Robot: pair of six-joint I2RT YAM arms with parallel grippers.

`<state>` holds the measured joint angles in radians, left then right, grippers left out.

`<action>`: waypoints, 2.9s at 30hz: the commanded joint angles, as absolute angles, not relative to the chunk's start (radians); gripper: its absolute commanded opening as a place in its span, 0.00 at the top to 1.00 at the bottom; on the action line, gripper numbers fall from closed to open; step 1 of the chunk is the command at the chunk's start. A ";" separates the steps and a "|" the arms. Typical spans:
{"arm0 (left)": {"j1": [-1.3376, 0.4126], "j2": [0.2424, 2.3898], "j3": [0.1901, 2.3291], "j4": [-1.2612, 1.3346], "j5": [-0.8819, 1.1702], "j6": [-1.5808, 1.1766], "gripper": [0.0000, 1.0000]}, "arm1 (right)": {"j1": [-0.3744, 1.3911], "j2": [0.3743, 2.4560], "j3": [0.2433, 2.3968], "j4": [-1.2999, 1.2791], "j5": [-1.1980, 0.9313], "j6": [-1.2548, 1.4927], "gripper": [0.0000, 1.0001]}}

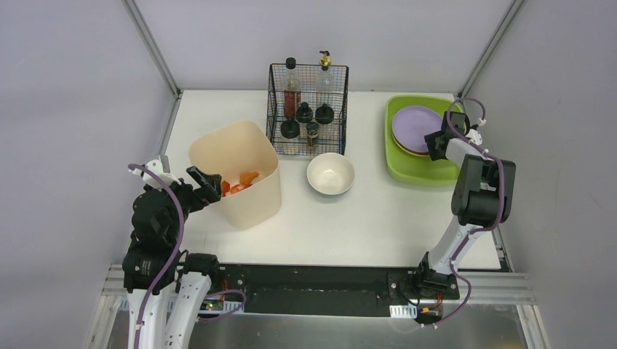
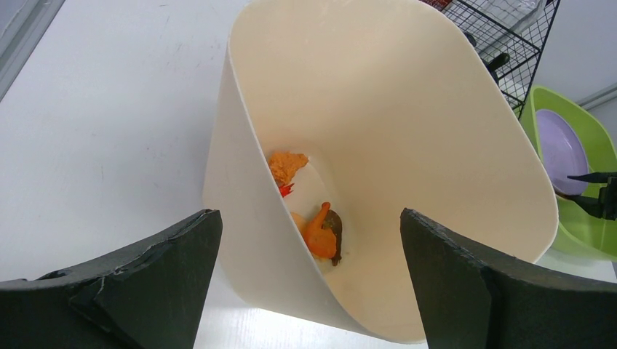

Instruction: Clear the kitchen counter

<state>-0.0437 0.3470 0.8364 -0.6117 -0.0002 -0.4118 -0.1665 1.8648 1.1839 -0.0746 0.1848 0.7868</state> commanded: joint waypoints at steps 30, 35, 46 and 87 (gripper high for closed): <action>-0.033 0.345 0.836 -0.594 0.032 -0.430 0.03 | 0.205 1.273 1.054 -0.227 0.175 0.561 0.36; -0.033 0.346 0.838 -0.594 0.034 -0.430 0.03 | 0.281 1.350 1.056 -0.215 0.013 0.553 0.34; -0.033 0.342 0.838 -0.594 0.036 -0.428 0.03 | 0.427 1.513 1.096 -0.303 0.057 0.440 0.32; -0.033 0.349 0.839 -0.594 0.039 -0.426 0.03 | 0.546 1.465 1.106 -0.458 0.023 0.357 1.00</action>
<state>-0.0437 0.3466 0.8364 -0.6117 0.0231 -0.4122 0.5381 1.6463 1.0946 -0.4370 0.0528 0.3599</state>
